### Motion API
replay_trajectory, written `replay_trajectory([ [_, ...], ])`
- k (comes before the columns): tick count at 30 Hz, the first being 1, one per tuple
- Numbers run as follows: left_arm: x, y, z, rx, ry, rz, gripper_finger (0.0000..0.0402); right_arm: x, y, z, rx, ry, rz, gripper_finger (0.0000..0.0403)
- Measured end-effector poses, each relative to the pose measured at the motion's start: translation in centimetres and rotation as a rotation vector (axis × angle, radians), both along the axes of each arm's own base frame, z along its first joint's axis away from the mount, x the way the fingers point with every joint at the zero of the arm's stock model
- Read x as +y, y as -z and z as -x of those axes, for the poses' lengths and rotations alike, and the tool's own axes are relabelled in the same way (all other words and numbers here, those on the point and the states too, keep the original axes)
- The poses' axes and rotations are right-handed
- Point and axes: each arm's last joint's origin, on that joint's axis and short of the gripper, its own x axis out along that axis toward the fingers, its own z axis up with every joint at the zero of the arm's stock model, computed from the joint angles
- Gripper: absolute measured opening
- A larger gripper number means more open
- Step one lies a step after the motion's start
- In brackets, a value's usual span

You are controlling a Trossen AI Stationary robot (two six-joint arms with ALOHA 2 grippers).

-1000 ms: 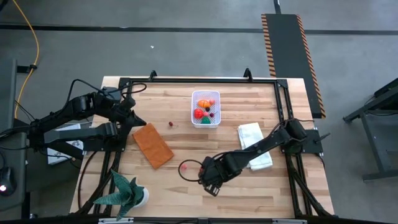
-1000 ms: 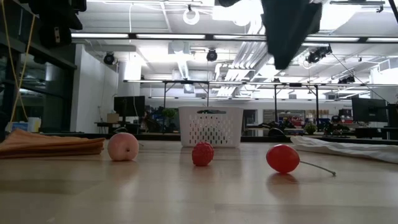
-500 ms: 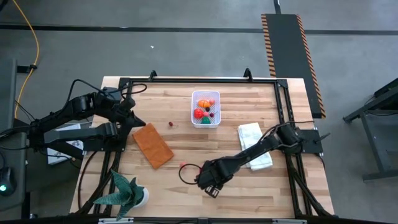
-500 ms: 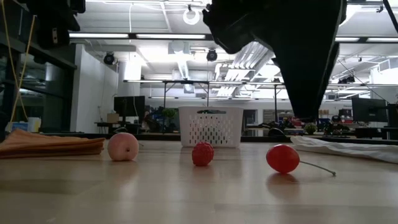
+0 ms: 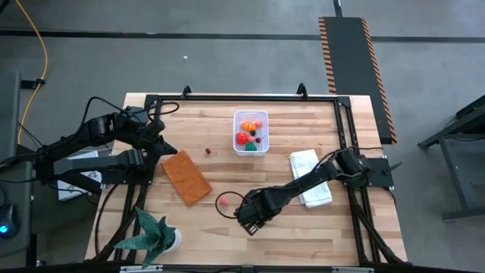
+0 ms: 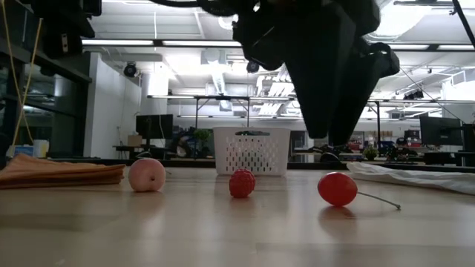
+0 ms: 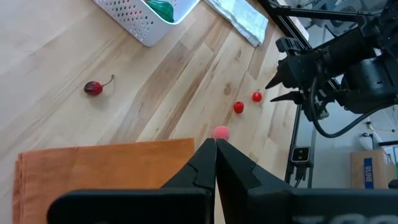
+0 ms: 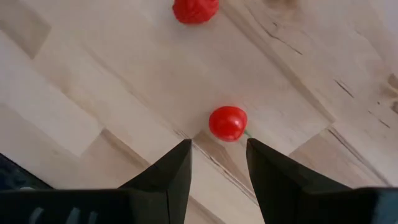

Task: Pick and placing Produce into tupperware
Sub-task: Put the red cherry into the white bin

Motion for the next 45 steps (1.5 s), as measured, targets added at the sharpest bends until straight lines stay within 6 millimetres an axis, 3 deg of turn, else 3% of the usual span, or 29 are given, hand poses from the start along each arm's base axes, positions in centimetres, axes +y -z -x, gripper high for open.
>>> replay_trajectory([
  [14,0.0,0.0,0.0,0.002,0.015,-0.032,0.0001,-0.3,0.0,-0.3,0.025,0.316,-0.047,0.0144],
  [33,0.0,0.0,0.0,0.002,0.090,-0.124,0.0001,3.2,0.0,1.3,0.057,0.926,-0.068,0.0144],
  [45,0.0,0.0,0.0,0.006,0.124,-0.161,0.0001,2.0,0.0,0.9,0.072,1.047,-0.051,0.0144],
])
